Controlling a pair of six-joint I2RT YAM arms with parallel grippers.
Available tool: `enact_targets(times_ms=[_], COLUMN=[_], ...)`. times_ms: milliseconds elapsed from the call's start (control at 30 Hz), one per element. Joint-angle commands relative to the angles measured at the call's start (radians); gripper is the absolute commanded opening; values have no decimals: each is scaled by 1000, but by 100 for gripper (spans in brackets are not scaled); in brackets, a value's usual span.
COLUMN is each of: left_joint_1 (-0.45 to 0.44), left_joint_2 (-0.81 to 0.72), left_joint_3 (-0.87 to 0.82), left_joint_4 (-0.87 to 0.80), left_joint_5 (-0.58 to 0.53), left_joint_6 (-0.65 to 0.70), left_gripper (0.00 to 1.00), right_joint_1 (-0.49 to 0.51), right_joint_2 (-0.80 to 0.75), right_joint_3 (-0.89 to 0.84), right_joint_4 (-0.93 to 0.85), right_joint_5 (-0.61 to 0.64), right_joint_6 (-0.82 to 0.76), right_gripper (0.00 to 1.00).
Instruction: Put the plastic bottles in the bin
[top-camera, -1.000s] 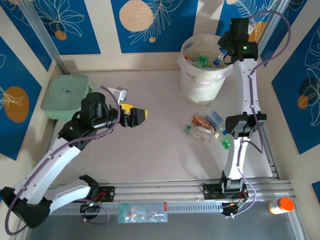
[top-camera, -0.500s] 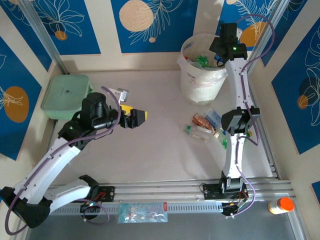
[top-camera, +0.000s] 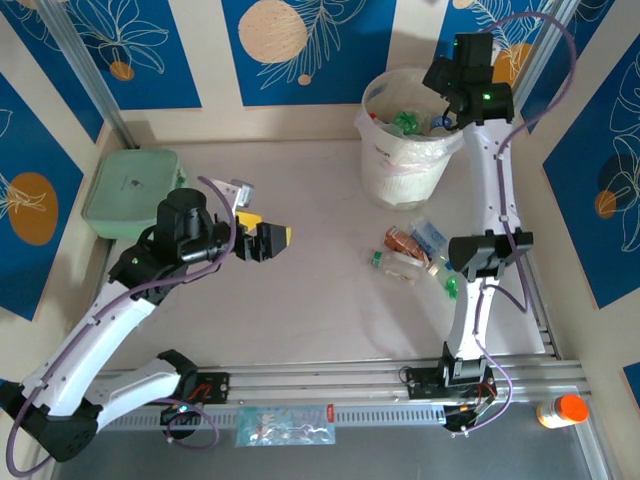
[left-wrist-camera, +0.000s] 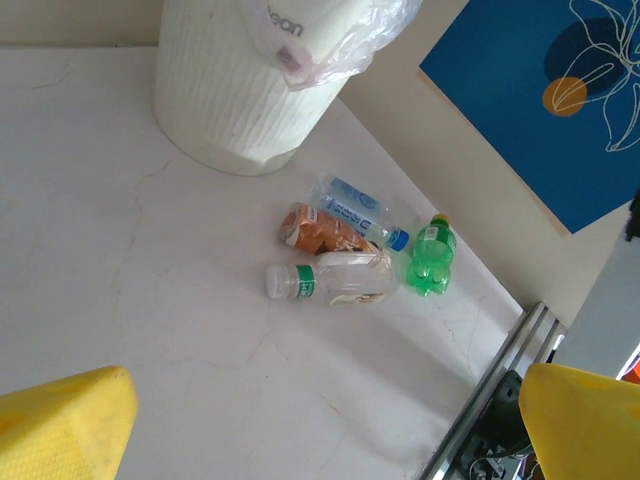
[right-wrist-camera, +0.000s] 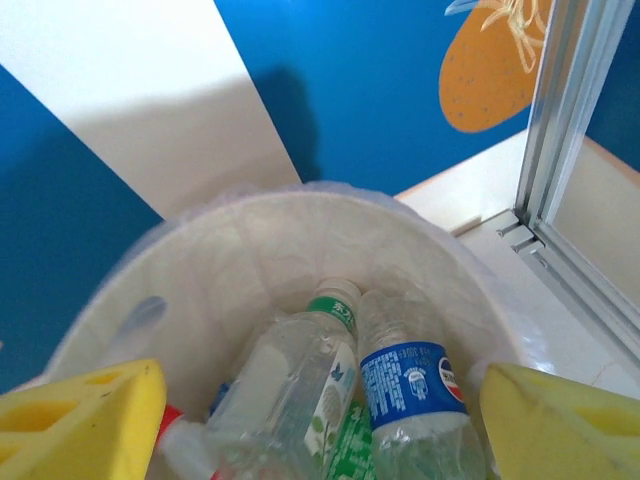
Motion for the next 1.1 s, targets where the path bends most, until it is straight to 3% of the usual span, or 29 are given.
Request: enact_targets(times_ms=[0, 100, 267, 467, 567, 833, 967, 1067], left_joint_1=[11, 11, 11, 13, 14, 14, 14, 14], left_joint_2=[-31, -49, -81, -116, -120, -125, -136, -139], left_joint_3=[16, -17, -88, -164, -180, -199, -216, -224], left_joint_4=[9, 26, 40, 66, 70, 91, 96, 94], left_joint_5=[-4, -23, -83, -82, -83, -72, -72, -69], left_joint_6=[18, -1, -28, -46, -48, -63, -65, -59], left_gripper=[98, 98, 98, 98, 98, 98, 98, 98], right_joint_1=[6, -3, -68, -105, -178, -351, -370, -370], right_joint_2=[-144, -273, -547, -783, -840, -775, -701, -638], right_joint_3=[-76, -250, -683, -1144, -1322, -1593, -1641, -1652], right_joint_4=[-70, -121, -102, -35, -11, 46, 110, 130], right_joint_5=[1, 46, -18, 35, -34, -224, -213, -184], right_joint_6=[107, 257, 482, 505, 528, 564, 533, 528], right_gripper=[81, 78, 72, 69, 69, 88, 98, 99])
